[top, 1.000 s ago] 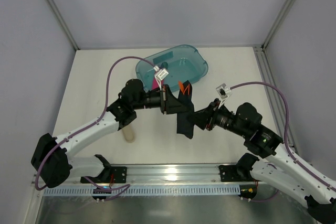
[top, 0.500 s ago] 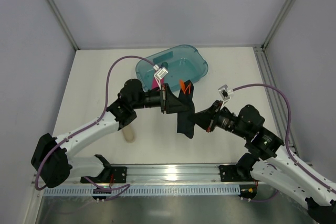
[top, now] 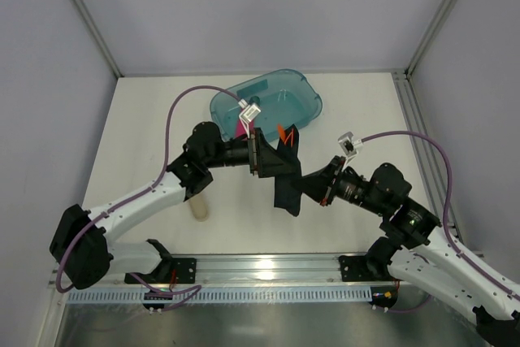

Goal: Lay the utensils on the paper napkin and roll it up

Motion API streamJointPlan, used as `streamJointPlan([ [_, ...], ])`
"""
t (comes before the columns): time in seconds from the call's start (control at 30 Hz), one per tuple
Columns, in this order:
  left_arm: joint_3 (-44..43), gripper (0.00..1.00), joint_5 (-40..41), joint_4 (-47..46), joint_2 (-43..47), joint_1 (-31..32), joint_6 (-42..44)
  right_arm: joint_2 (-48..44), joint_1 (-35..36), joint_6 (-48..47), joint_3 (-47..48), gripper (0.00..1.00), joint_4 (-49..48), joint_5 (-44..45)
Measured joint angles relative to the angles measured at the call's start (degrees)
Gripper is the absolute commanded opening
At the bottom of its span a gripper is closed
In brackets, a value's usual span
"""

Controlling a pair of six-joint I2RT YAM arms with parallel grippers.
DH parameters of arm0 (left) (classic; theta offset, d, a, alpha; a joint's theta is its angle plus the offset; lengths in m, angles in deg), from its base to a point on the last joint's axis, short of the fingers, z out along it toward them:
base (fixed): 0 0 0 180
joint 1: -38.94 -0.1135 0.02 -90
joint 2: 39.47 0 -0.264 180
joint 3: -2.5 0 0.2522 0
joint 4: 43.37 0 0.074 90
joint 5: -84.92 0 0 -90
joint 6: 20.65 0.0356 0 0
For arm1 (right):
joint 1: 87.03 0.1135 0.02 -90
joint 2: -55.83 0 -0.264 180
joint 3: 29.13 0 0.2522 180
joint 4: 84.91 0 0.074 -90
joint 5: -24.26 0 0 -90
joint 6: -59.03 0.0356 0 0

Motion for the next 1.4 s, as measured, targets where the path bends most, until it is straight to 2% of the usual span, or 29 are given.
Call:
streamJointPlan([
  [0.27,0.02,0.59,-0.87,-2.99,-2.16,0.13,-1.53,0.61,0.00,-0.11,0.02,0.04,-0.13,-0.42],
  [0.53,0.02,0.52,-1.46,-5.46,-3.13,1.31,-2.71,1.33,0.00,-0.09,0.02,0.04,-0.90,-0.63],
  [0.67,0.02,0.38,-1.49,-5.73,-3.26,1.44,-2.84,1.33,0.00,-0.09,0.02,0.04,-1.20,-0.66],
  [0.73,0.02,0.22,-1.46,-5.86,-3.26,1.44,-2.99,1.31,0.00,-0.09,0.02,0.04,-1.38,-0.70],
  [0.77,0.02,0.22,-1.42,-5.88,-3.28,1.44,-2.86,1.31,0.00,-0.07,0.02,0.04,-1.44,-0.72],
  [0.9,0.02,0.05,-1.51,-5.84,-3.32,1.44,-2.62,1.31,0.17,-0.02,0.02,0.04,-1.92,-1.07],
  [0.97,0.02,0.01,-1.53,-5.88,-3.32,1.44,-2.60,1.31,0.22,-0.02,0.02,0.04,-1.90,-1.07],
  [1.03,0.02,0.06,-1.53,-5.86,-3.32,1.44,-2.64,1.31,0.22,-0.02,0.02,0.04,-1.95,-1.14],
  [1.07,0.02,0.13,-1.53,-5.84,-3.32,1.44,-2.62,1.31,0.22,0.00,0.02,0.04,-1.95,-1.16],
  [1.1,0.02,0.35,-1.53,-5.81,-3.32,1.44,-2.62,1.31,0.22,-0.02,0.02,0.04,-1.99,-1.16],
  [1.2,0.00,0.62,-1.18,-5.03,-3.21,1.44,-2.21,1.27,0.22,-0.04,0.02,0.04,-2.01,-1.11],
  [1.4,0.02,0.62,-0.13,-2.78,-2.08,1.44,-1.07,0.70,0.22,-0.11,0.02,0.04,-1.75,-0.52],
])
